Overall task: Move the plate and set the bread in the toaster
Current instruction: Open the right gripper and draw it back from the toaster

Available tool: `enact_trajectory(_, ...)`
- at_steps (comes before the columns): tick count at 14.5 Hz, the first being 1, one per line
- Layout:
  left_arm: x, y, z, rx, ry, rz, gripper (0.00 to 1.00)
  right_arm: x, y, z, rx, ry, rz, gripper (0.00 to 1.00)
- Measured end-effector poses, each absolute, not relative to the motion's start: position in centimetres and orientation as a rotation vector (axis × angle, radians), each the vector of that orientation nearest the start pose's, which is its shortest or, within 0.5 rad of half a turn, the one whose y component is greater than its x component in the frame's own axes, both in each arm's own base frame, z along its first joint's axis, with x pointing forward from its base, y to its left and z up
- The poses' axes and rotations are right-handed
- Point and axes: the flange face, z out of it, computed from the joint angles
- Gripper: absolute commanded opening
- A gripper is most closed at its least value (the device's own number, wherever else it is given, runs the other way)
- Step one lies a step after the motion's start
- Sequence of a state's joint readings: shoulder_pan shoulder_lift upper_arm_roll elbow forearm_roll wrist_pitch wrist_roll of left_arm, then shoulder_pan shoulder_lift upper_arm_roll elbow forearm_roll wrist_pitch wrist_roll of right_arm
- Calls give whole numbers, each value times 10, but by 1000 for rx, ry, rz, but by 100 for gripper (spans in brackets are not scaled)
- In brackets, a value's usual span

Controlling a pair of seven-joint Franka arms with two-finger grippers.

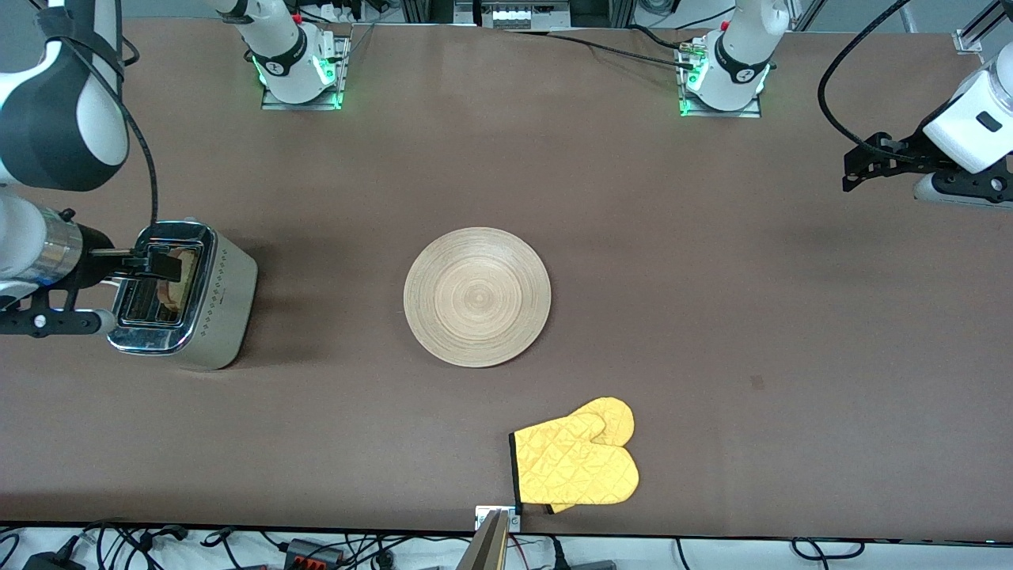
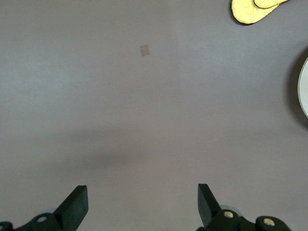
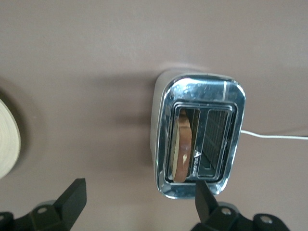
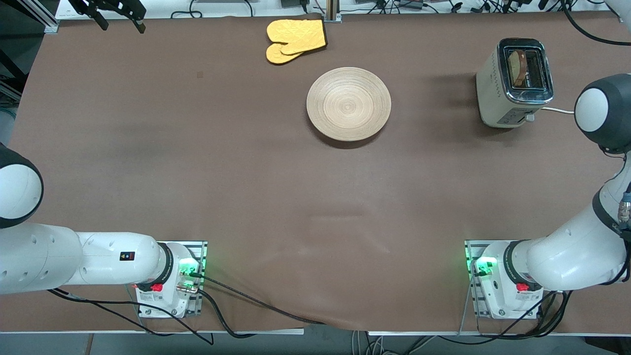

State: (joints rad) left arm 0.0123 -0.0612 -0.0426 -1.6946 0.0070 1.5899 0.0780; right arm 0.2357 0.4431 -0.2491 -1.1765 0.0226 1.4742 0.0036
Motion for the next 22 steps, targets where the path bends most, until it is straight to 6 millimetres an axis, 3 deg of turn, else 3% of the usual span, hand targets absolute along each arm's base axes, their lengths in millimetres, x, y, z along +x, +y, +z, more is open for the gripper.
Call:
enact_trajectory(4, 534, -16, 601, -3128, 170, 68, 100, 668, 12, 543, -3205, 45, 163, 100)
enact_trajectory(7, 534, -16, 601, -3128, 170, 68, 100, 672, -14, 556, -3186, 96, 39, 100)
enact_trajectory(10, 534, -16, 601, -3128, 170, 68, 100, 663, -35, 570, -3126, 113, 0, 100)
enact_trajectory(14, 534, -16, 601, -3128, 170, 68, 100, 652, -36, 580, -3117, 107, -5, 100)
enact_trajectory(17, 534, -16, 601, -3128, 170, 67, 100, 634, -38, 565, -3135, 103, -8, 100)
enact_trajectory(19, 535, -16, 602, -3128, 170, 67, 100, 610, -39, 558, -3141, 89, -20, 100)
enact_trajectory(22, 535, -16, 602, -3128, 170, 67, 100, 584, -36, 563, -3140, 80, -4, 100)
